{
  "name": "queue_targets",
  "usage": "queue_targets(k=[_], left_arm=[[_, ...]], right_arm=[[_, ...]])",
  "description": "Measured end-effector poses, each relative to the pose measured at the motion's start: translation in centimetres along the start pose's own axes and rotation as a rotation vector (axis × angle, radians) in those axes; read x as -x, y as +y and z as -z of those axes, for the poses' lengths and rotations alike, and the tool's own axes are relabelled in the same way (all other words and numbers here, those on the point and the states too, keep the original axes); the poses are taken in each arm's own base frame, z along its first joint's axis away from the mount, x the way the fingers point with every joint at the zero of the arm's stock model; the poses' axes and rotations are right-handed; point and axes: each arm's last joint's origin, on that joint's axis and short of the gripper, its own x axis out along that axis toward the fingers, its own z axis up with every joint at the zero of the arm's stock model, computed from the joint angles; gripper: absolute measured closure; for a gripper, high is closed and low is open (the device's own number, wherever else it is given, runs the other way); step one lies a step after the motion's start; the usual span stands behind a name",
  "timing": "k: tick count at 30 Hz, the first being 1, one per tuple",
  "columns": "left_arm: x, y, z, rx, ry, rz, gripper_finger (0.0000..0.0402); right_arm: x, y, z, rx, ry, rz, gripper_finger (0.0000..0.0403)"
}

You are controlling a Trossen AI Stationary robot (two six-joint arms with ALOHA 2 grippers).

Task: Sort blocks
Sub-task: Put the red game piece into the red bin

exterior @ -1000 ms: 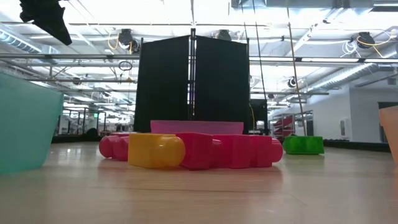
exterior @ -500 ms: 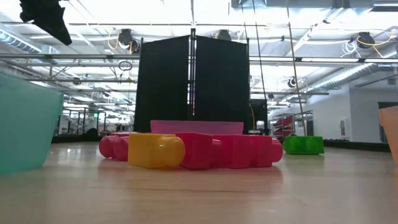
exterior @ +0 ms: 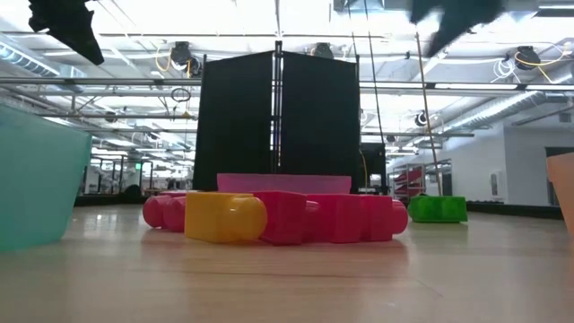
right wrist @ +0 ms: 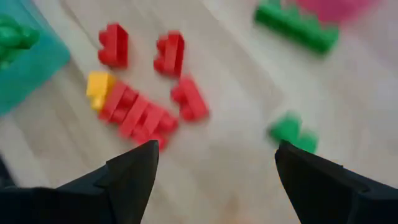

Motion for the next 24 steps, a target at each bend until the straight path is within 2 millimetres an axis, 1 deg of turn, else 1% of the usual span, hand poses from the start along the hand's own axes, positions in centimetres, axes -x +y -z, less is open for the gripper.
queue_targets(k=[4, 6, 8, 10, 14, 18, 21, 24], left_arm=[[0.0, 0.0, 0.0, 0.0, 0.0, 0.0, 0.0343], [0.0, 0.0, 0.0, 0.0, 0.0, -0.001, 0.0343], [0.0, 0.0, 0.0, 0.0, 0.0, -0.001, 0.0343], [0.0, 0.0, 0.0, 0.0, 0.0, -0.001, 0.0343], [0.0, 0.0, 0.0, 0.0, 0.0, -0.001, 0.0343], [0.0, 0.0, 0.0, 0.0, 0.001, -0.001, 0.0343], [0.0, 0.0, 0.0, 0.0, 0.001, -0.001, 0.0343], [0.0, 0.0, 0.0, 0.0, 0.0, -0.001, 0.0343]], right_arm=[[-2.5, 0.0, -3.6, 0.173, -0.047, -0.075, 0.009], [-3.7, 0.0, -5.0, 0.242, -0.058, -0.11, 0.009], [-4.9, 0.1, -6.0, 0.303, -0.07, -0.131, 0.009], [-6.2, 0.0, -6.6, 0.362, -0.062, -0.128, 0.009], [-9.7, 0.1, -6.6, 0.474, 0.033, -0.092, 0.009], [-13.2, 0.2, -6.3, 0.527, 0.14, -0.085, 0.009], [-15.3, 0.3, -5.7, 0.561, 0.196, -0.065, 0.009], [-16.9, 0.5, -5.3, 0.579, 0.237, -0.075, 0.009]])
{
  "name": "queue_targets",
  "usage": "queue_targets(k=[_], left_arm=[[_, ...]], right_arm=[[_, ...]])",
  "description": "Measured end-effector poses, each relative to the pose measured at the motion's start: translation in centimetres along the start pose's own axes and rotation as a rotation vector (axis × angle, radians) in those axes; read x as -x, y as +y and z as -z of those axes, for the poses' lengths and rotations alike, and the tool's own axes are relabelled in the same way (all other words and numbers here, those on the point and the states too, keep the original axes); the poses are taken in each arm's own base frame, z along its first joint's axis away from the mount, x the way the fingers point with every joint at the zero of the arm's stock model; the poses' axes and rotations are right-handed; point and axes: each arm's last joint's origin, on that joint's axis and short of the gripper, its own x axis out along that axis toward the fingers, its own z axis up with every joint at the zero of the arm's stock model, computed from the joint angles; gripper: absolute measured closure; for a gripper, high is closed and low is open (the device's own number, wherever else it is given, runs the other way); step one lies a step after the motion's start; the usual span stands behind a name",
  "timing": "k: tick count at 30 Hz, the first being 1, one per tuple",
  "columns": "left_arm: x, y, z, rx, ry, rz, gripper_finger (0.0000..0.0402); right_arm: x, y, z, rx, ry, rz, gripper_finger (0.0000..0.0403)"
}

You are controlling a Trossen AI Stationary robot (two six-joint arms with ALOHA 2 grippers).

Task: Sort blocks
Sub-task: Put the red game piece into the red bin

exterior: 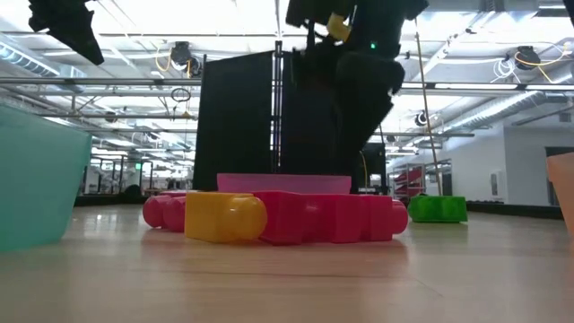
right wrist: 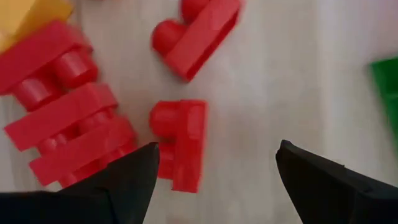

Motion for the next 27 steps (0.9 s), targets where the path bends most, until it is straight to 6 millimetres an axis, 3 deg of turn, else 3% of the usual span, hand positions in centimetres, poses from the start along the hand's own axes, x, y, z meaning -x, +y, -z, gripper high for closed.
queue_targets(k=[14, 18, 24, 27], left_arm=[[0.0, 0.0, 0.0, 0.0, 0.0, 0.001, 0.0343], [0.0, 0.0, 0.0, -0.001, 0.001, 0.001, 0.0343], [0.0, 0.0, 0.0, -0.002, 0.001, 0.001, 0.0343], [0.0, 0.0, 0.0, -0.004, 0.002, 0.0, 0.0343]], right_arm=[[-4.5, -0.3, -0.2, -0.005, 0.075, -0.022, 0.0098], [-5.7, -0.2, -0.1, -0.024, 0.102, -0.038, 0.0146], [-5.6, -0.1, -0.2, -0.03, 0.094, -0.057, 0.029], [-5.3, -0.1, -0.5, -0.028, 0.074, -0.063, 0.029]])
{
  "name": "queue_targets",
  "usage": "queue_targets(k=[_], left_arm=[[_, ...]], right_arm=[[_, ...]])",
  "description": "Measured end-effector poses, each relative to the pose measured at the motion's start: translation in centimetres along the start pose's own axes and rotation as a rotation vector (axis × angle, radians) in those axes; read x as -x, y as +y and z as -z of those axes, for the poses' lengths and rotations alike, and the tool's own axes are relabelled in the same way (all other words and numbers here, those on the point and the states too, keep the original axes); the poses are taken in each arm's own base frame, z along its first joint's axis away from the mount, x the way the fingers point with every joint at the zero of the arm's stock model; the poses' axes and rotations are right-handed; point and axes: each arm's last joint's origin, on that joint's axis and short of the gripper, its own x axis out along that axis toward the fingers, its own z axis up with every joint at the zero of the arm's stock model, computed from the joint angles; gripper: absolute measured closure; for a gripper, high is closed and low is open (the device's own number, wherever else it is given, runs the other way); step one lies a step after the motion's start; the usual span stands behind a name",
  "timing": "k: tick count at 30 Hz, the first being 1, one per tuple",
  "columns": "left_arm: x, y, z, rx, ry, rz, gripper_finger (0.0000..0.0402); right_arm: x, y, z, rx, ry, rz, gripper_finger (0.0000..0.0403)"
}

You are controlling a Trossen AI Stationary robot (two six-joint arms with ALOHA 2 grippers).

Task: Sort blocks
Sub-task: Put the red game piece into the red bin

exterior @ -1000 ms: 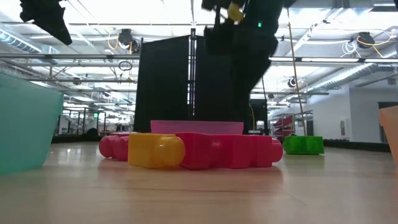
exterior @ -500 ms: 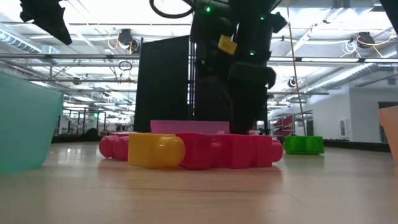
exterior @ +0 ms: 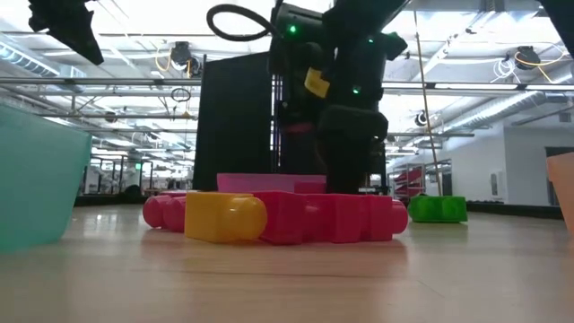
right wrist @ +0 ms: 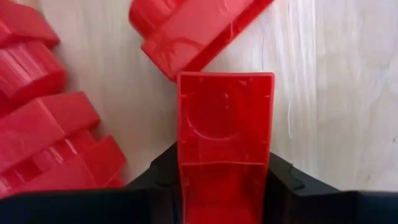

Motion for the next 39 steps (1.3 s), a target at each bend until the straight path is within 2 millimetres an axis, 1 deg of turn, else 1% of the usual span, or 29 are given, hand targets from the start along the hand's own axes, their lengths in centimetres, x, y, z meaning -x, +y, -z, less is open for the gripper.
queue_targets(k=[6, 8, 11, 13, 15, 17, 19, 21, 25, 27, 29, 32, 35, 36, 37, 39], left_arm=[[0.0, 0.0, 0.0, -0.005, 0.002, -0.002, 0.0343], [0.0, 0.0, 0.0, -0.009, 0.003, -0.003, 0.0343], [0.0, 0.0, 0.0, -0.009, 0.003, -0.003, 0.0343], [0.0, 0.0, 0.0, -0.01, 0.003, -0.003, 0.0343], [0.0, 0.0, 0.0, -0.009, 0.003, -0.003, 0.0343], [0.0, 0.0, 0.0, -0.009, 0.003, -0.004, 0.0343], [0.0, 0.0, 0.0, -0.009, 0.002, -0.004, 0.0343], [0.0, 0.0, 0.0, -0.009, 0.002, -0.004, 0.0343], [0.0, 0.0, 0.0, -0.009, 0.001, -0.005, 0.0343], [0.0, 0.0, 0.0, -0.009, 0.001, -0.005, 0.0343], [0.0, 0.1, 0.0, -0.009, 0.001, -0.005, 0.0343], [0.0, 0.0, 0.0, -0.009, 0.001, -0.006, 0.0343], [0.0, 0.0, 0.0, -0.009, 0.0, -0.007, 0.0343], [0.0, 0.1, 0.0, -0.009, 0.0, -0.007, 0.0343], [0.0, 0.1, 0.0, -0.009, -0.001, -0.009, 0.0343], [0.0, 0.1, 0.0, -0.009, -0.001, -0.009, 0.0343]], right_arm=[[1.1, 0.3, -1.1, 0.005, -0.044, -0.011, 0.029], [1.7, 0.4, -1.6, 0.011, -0.055, -0.013, 0.029], [3.8, 0.2, -2.6, 0.04, -0.093, 0.003, 0.029], [5.5, -0.6, -3.8, 0.046, -0.138, 0.045, 0.029], [7.2, -1.9, -4.7, 0.037, -0.173, 0.092, 0.029], [8.8, -3.8, -6.1, -0.009, -0.249, 0.119, 0.029], [9.9, -6.4, -6.9, -0.078, -0.284, 0.136, 0.029], [10.6, -9.2, -7.4, -0.159, -0.324, 0.158, 0.029], [11.5, -14.9, -7.4, -0.326, -0.357, 0.198, 0.029], [11.6, -17.3, -6.9, -0.391, -0.349, 0.218, 0.029], [11.5, -19.2, -6.5, -0.439, -0.335, 0.234, 0.029], [11.5, -21.1, -5.8, -0.483, -0.304, 0.247, 0.029], [11.6, -22.3, -5.5, -0.502, -0.305, 0.257, 0.029], [11.7, -22.6, -5.4, -0.506, -0.305, 0.259, 0.0283], [11.7, -22.8, -5.3, -0.51, -0.305, 0.26, 0.0265], [11.7, -23.0, -5.3, -0.522, -0.305, 0.258, 0.021]])
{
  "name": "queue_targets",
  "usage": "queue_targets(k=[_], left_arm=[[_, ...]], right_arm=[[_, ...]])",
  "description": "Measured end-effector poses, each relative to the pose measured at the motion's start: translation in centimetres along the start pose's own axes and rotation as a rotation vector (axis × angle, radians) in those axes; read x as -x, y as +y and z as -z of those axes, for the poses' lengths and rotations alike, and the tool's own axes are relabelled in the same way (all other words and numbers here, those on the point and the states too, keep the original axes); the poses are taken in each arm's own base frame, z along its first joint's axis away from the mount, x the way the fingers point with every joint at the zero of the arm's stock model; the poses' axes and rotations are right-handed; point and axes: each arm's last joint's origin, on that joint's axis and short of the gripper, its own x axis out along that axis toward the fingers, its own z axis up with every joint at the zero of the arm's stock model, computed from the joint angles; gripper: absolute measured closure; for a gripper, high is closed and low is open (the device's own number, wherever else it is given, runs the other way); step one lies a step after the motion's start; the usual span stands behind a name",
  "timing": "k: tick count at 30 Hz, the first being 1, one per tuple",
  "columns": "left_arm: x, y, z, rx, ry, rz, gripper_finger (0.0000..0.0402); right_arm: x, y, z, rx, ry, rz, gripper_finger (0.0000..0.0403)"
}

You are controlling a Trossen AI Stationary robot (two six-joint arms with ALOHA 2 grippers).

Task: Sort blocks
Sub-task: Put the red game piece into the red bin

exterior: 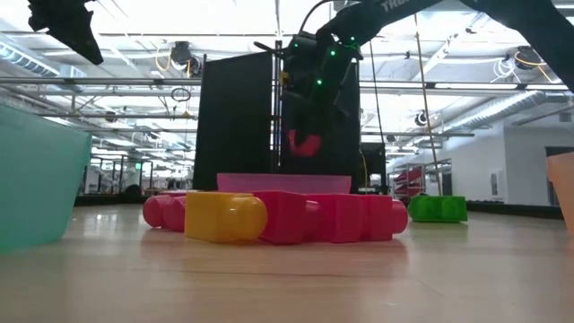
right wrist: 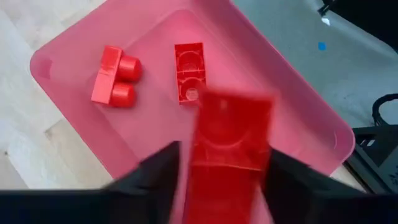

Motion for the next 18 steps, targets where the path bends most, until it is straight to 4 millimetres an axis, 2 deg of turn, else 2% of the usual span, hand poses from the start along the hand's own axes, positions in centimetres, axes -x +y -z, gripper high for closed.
queue_targets(k=[3, 5, 8, 11, 14, 18], left_arm=[[0.0, 0.0, 0.0, 0.0, 0.0, 0.0, 0.0343], [0.0, 0.0, 0.0, 0.002, 0.0, 0.0, 0.0343], [0.0, 0.0, 0.0, 0.006, 0.0, 0.0, 0.0343], [0.0, 0.0, 0.0, 0.007, 0.0, 0.0, 0.0343], [0.0, 0.0, 0.0, 0.007, 0.0, 0.0, 0.0343], [0.0, 0.0, 0.0, 0.009, -0.002, 0.002, 0.0343]], right_arm=[[0.0, 0.0, 0.1, 0.007, 0.01, -0.019, 0.0134], [0.0, 0.1, 0.1, 0.008, 0.01, -0.021, 0.0103], [0.0, 0.1, 0.1, -0.016, 0.013, -0.033, 0.0084], [0.4, 0.8, 0.0, -0.02, 0.021, -0.162, 0.0087], [1.7, 3.2, 0.4, 0.017, 0.021, -0.322, 0.0097], [2.7, 9.0, 2.5, 0.16, 0.072, -0.48, 0.0105]])
